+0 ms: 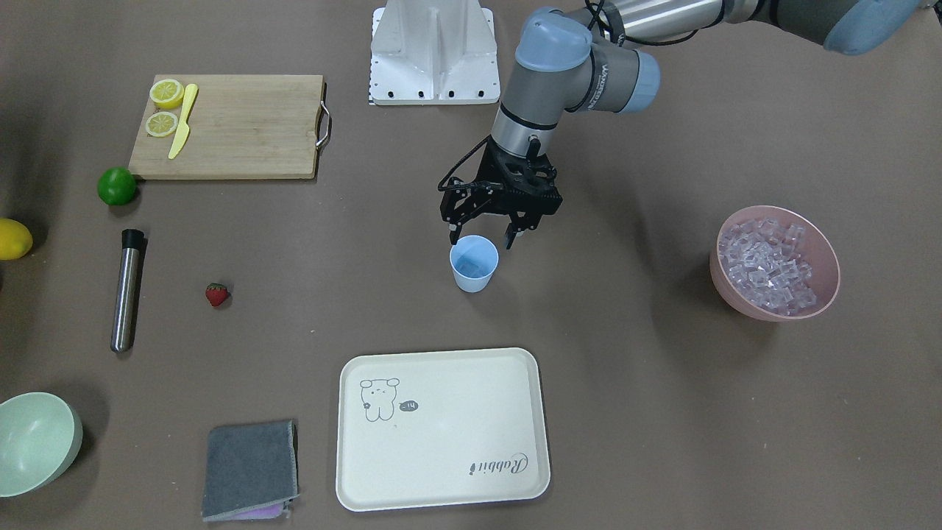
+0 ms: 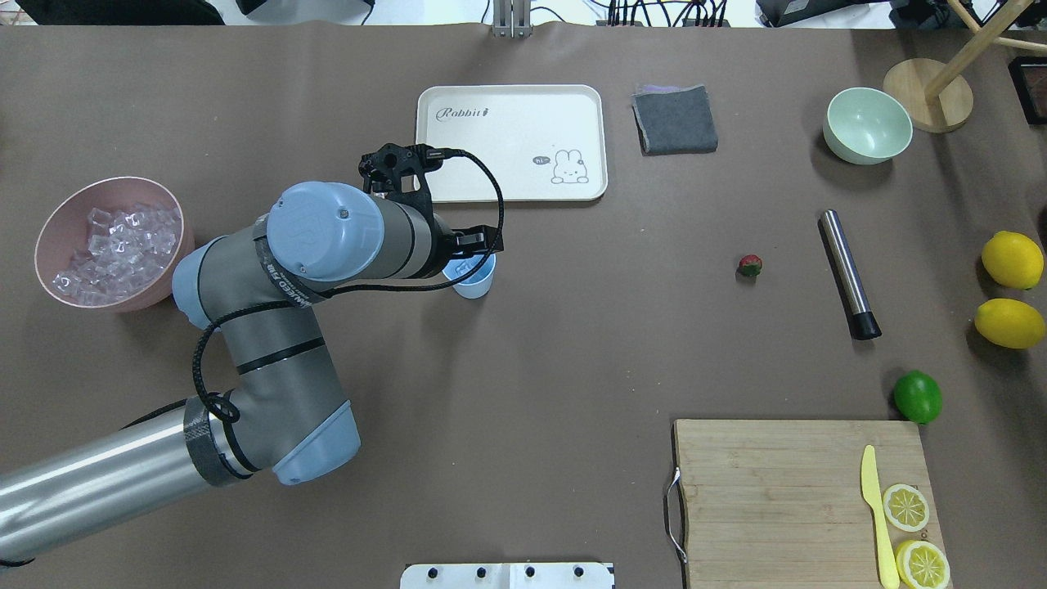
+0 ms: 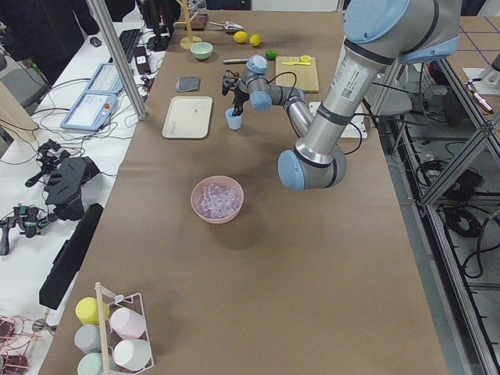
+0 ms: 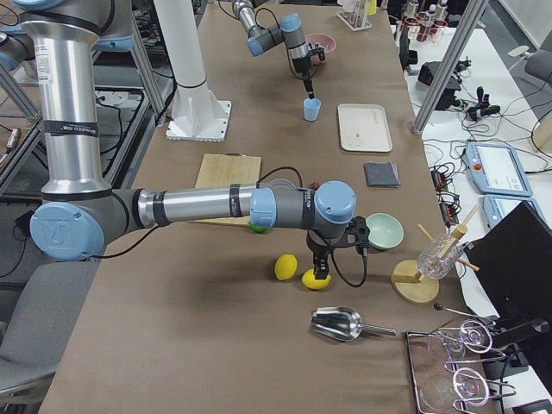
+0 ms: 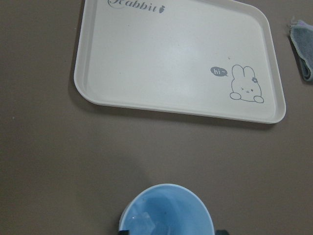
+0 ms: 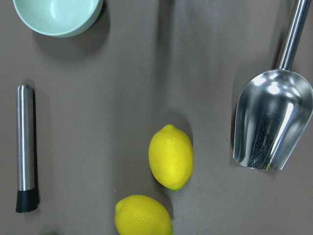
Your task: Mash ice and strawberries in cup
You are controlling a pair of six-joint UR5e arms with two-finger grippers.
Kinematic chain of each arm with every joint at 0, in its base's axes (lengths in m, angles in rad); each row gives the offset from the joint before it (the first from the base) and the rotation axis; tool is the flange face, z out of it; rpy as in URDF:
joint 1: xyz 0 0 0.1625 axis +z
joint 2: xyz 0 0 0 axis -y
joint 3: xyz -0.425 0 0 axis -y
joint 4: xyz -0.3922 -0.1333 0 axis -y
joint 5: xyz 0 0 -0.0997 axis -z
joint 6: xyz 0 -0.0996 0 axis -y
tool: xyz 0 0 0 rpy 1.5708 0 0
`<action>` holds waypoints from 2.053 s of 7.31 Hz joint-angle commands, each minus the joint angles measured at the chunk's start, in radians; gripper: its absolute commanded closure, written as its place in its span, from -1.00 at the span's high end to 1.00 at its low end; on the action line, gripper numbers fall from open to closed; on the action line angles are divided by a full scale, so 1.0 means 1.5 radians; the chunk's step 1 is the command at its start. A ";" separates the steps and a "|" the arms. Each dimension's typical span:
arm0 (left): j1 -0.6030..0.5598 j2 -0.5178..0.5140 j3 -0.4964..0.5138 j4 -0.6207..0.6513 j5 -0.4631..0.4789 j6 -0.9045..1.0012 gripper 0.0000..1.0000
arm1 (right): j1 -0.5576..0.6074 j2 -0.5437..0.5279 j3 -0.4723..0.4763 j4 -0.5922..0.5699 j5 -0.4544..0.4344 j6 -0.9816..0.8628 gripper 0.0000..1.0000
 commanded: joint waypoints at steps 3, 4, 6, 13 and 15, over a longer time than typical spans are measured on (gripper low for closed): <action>-0.123 0.048 -0.152 0.229 -0.082 0.157 0.95 | 0.000 0.001 0.002 0.000 0.000 0.000 1.00; -0.170 0.102 -0.173 0.231 -0.106 0.239 0.95 | 0.000 0.002 0.002 0.001 0.001 0.000 1.00; -0.269 0.204 -0.199 0.227 -0.175 0.390 0.95 | 0.000 0.004 0.002 0.002 0.001 0.000 1.00; -0.311 0.395 -0.143 0.035 -0.185 0.373 0.95 | -0.001 -0.001 0.001 0.006 0.002 -0.001 1.00; -0.297 0.391 -0.120 0.019 -0.184 0.394 0.93 | -0.002 0.001 0.001 0.006 -0.001 -0.001 1.00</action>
